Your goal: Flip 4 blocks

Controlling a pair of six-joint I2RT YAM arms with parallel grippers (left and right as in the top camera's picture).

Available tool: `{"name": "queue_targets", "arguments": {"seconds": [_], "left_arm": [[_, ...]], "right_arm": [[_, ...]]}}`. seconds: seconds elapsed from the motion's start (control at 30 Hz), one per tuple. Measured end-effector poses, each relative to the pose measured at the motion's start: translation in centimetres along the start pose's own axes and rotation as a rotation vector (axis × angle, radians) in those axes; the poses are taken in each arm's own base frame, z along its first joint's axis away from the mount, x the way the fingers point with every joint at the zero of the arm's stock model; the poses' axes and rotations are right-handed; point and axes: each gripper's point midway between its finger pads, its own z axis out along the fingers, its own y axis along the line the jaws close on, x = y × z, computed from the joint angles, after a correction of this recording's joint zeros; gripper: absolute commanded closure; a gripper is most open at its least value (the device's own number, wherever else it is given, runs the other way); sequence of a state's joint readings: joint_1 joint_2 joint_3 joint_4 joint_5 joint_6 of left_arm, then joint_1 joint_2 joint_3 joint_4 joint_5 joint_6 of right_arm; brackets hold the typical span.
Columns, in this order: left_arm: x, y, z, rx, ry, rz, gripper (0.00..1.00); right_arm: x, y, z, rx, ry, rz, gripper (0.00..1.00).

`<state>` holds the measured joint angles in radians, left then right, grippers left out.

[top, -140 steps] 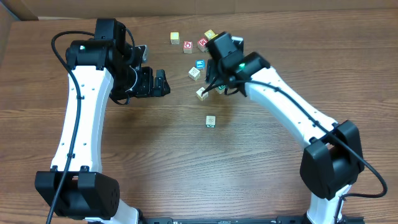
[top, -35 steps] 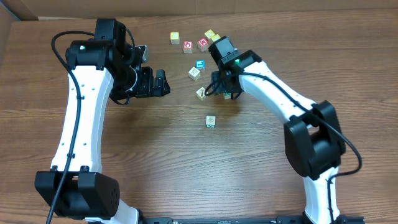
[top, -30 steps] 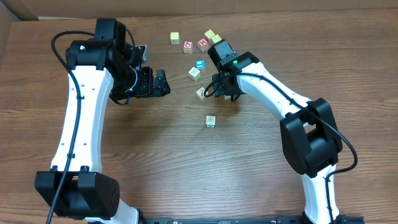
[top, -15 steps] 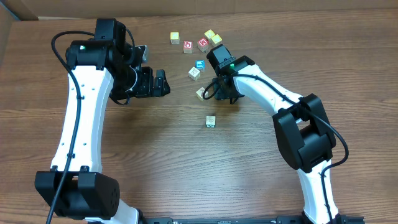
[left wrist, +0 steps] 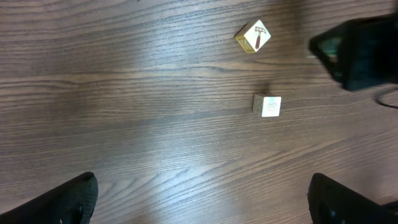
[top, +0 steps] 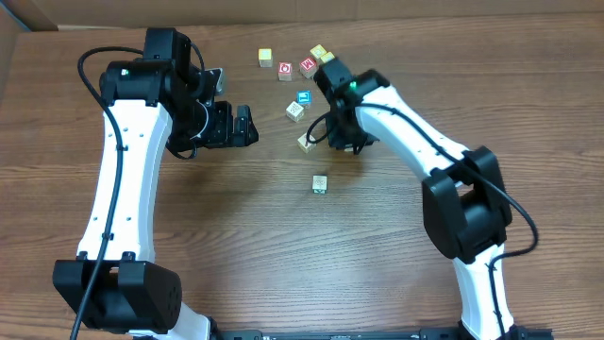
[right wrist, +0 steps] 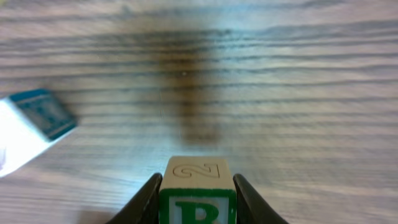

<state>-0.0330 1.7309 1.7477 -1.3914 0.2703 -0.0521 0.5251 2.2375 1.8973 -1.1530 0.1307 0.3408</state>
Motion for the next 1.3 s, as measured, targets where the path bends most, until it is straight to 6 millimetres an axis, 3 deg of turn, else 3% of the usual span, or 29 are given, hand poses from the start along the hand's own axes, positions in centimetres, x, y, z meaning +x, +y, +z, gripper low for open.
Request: {"name": "queue_targets", "arguments": {"seconds": [0.2,0.27,0.37,0.53,0.97,1.13,1.3], "left_arm": [[0.0,0.0,0.0,0.000,0.000,0.000,0.00],[0.0,0.0,0.0,0.000,0.000,0.000,0.00],[0.0,0.0,0.0,0.000,0.000,0.000,0.00],[0.0,0.0,0.0,0.000,0.000,0.000,0.00],[0.0,0.0,0.0,0.000,0.000,0.000,0.00],[0.0,0.0,0.0,0.000,0.000,0.000,0.00],[0.0,0.0,0.0,0.000,0.000,0.000,0.00]], "right_arm": [[-0.4,0.0,-8.9,-0.078,-0.052,0.034,0.80],[0.2,-0.1,-11.0,-0.100,-0.052,0.050,0.79],[1.6,-0.5,-12.1,-0.104,-0.016,0.085,0.79],[3.2,-0.5,-10.3,-0.087,0.053,0.141,0.79],[7.3,2.4,-0.8,-0.080,0.101,0.140,0.75],[8.1,2.7,1.3,-0.090,0.094,0.140,0.74],[8.3,2.6,1.8,-0.090,0.095,0.141,0.69]]}}
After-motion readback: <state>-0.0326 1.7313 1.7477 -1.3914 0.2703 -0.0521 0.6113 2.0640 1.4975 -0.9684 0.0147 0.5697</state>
